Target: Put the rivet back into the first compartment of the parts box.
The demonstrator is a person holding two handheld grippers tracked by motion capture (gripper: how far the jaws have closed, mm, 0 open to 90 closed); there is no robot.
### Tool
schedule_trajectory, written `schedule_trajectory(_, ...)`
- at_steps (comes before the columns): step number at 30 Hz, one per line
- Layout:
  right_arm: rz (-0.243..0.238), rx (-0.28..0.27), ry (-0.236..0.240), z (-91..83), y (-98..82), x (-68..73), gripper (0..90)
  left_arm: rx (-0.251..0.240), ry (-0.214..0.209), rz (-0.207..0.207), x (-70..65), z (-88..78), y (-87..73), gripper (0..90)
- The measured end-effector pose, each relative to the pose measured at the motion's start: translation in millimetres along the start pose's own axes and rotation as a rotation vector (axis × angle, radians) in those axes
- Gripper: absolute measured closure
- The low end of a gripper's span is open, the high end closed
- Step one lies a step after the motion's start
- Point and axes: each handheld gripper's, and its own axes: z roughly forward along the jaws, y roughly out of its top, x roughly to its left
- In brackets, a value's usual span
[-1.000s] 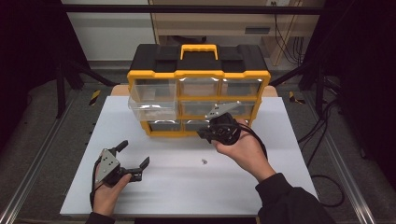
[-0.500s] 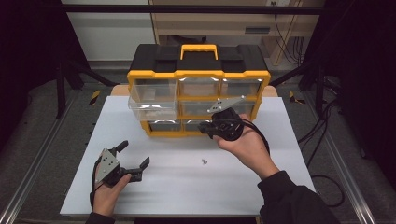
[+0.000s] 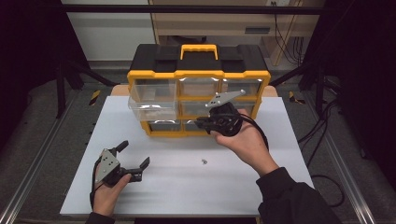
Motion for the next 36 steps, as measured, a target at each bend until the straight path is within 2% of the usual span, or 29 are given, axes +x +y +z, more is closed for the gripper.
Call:
schedule_trajectory(19,-0.022,-0.038,0.005,-8.7,19.0,3.8,82.5,0.007,-0.003,0.001,-0.4,0.7,-0.7,0.8)
schedule_trajectory(36,-0.015,-0.047,0.005,-11.9,22.3,1.5,82.5,0.008,-0.004,0.001,-0.1,0.7,-0.7,0.9)
